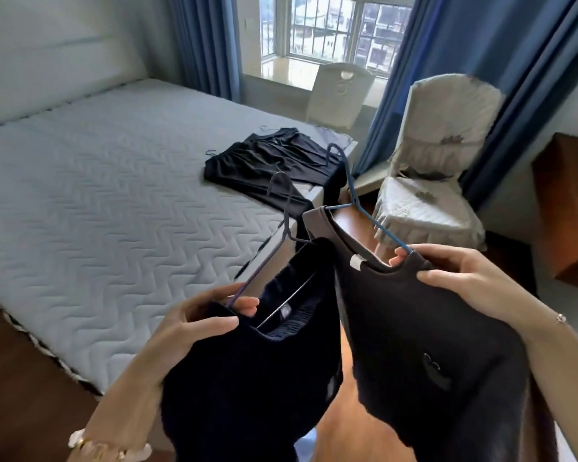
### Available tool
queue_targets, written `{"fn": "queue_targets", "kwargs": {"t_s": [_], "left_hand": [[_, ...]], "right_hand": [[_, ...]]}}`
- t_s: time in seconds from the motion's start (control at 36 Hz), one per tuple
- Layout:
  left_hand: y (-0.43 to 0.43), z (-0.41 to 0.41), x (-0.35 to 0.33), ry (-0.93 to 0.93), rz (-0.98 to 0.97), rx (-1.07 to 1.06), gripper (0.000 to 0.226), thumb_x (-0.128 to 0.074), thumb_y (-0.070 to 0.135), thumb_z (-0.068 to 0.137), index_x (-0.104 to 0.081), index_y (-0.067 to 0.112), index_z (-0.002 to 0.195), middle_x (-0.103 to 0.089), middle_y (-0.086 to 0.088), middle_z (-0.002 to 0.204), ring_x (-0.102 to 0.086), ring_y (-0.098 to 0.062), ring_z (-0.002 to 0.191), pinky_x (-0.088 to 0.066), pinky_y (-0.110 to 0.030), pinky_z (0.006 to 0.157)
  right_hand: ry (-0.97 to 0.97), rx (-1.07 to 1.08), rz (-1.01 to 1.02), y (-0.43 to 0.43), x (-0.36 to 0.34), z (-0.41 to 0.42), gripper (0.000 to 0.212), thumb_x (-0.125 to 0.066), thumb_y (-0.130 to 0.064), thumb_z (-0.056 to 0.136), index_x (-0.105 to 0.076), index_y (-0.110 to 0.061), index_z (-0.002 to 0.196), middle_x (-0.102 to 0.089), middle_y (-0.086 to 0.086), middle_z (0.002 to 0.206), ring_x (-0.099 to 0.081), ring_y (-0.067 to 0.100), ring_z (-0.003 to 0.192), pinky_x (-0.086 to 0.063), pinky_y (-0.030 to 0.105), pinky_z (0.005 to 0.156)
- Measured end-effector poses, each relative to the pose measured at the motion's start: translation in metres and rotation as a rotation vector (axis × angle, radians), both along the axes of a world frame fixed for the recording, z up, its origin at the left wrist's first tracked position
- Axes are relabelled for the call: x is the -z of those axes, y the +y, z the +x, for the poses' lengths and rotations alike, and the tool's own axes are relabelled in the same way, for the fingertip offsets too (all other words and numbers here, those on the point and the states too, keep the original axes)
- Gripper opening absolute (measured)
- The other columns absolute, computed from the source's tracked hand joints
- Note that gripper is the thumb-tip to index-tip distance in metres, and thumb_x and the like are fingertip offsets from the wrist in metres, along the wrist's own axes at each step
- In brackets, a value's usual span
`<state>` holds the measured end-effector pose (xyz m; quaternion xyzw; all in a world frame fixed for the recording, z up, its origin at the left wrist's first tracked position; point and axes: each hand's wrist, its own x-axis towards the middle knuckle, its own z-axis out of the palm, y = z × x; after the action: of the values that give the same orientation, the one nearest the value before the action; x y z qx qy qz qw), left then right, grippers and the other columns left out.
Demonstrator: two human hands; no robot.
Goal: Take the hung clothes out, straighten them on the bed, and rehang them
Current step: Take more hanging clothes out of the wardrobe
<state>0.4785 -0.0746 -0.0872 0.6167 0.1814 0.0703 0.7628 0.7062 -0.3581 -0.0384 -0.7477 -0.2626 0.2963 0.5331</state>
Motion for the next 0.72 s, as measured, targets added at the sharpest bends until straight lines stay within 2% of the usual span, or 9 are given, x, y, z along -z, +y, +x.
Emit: {"fn": "queue_targets", "kwargs": {"t_s": [0.08,0.14,0.22,0.25,0.33,0.39,0.58,0.64,0.72], "left_hand": [[0.024,0.022,0.012,0.018,0.018,-0.024,0.078,-0.091,0.045,0.033,-0.072,0.017,0.103,-0.073,-0.017,0.1,-0.069,-0.022,0.097,-0.054,-0.017,0.076],[0.043,0.036,0.021,0.034,0.02,-0.056,0.078,-0.091,0.047,0.03,-0.073,0.02,0.101,-0.073,-0.017,0.096,-0.07,-0.019,0.094,-0.053,-0.015,0.074],[0.074,0.05,0.032,0.075,-0.068,-0.126,0.078,-0.093,0.042,0.021,-0.076,0.022,0.094,-0.074,-0.015,0.092,-0.071,-0.017,0.085,-0.055,-0.016,0.07],[0.084,0.053,0.035,0.09,-0.091,-0.148,0.078,-0.093,0.04,0.019,-0.076,0.021,0.093,-0.074,-0.014,0.09,-0.071,-0.017,0.083,-0.055,-0.016,0.069],[0.117,0.059,0.044,0.131,-0.147,-0.215,0.077,-0.094,0.034,0.015,-0.077,0.018,0.089,-0.074,-0.013,0.087,-0.071,-0.016,0.08,-0.055,-0.017,0.066],[0.141,0.061,0.05,0.154,-0.163,-0.251,0.077,-0.094,0.032,0.014,-0.078,0.017,0.088,-0.074,-0.015,0.088,-0.071,-0.017,0.079,-0.055,-0.018,0.066],[0.224,0.067,0.058,0.217,-0.08,-0.366,0.074,-0.094,0.038,0.026,-0.075,0.021,0.096,-0.074,-0.009,0.096,-0.069,-0.014,0.089,-0.054,-0.016,0.074],[0.248,0.07,0.058,0.23,-0.045,-0.424,0.072,-0.093,0.039,0.029,-0.075,0.021,0.095,-0.074,-0.005,0.092,-0.069,-0.01,0.087,-0.053,-0.013,0.072],[0.285,0.078,0.059,0.305,0.071,-0.495,0.034,-0.083,0.012,0.062,-0.074,0.028,0.09,-0.075,0.002,0.087,-0.068,-0.003,0.084,-0.05,-0.009,0.073]], "right_hand": [[0.035,-0.054,-0.053,0.031,0.012,0.043,0.034,-0.055,0.011,0.088,-0.07,-0.009,0.111,-0.073,0.009,0.113,-0.069,0.011,0.096,-0.055,0.014,0.081],[0.09,-0.093,-0.062,0.058,0.017,0.072,0.029,-0.07,-0.006,0.08,-0.074,-0.012,0.107,-0.073,0.011,0.113,-0.07,0.014,0.097,-0.056,0.019,0.084],[0.153,-0.195,-0.1,0.1,0.022,0.113,0.063,-0.089,-0.046,0.05,-0.076,-0.019,0.106,-0.073,0.011,0.112,-0.069,0.021,0.1,-0.056,0.027,0.087],[0.176,-0.214,-0.103,0.115,0.021,0.126,0.063,-0.089,-0.043,0.05,-0.075,-0.018,0.106,-0.072,0.015,0.112,-0.069,0.024,0.099,-0.057,0.028,0.085],[0.204,-0.289,-0.129,0.16,0.018,0.161,0.032,-0.07,-0.007,0.075,-0.073,-0.006,0.107,-0.071,0.021,0.109,-0.07,0.026,0.093,-0.059,0.024,0.075],[0.171,-0.339,-0.172,0.191,0.018,0.184,0.032,-0.055,0.01,0.085,-0.069,-0.003,0.111,-0.074,0.016,0.108,-0.072,0.019,0.092,-0.058,0.02,0.072],[0.029,-0.501,-0.252,0.319,0.019,0.253,0.036,-0.065,0.008,0.077,-0.074,-0.015,0.104,-0.076,0.003,0.106,-0.07,0.009,0.097,-0.055,0.013,0.08],[0.001,-0.565,-0.261,0.364,0.018,0.271,0.036,-0.059,0.014,0.083,-0.072,-0.014,0.101,-0.077,-0.003,0.099,-0.07,0.004,0.092,-0.054,0.01,0.078],[-0.033,-0.647,-0.282,0.436,0.02,0.294,0.034,-0.055,0.014,0.088,-0.071,-0.013,0.101,-0.077,-0.007,0.099,-0.07,0.0,0.084,-0.054,0.008,0.073]]}}
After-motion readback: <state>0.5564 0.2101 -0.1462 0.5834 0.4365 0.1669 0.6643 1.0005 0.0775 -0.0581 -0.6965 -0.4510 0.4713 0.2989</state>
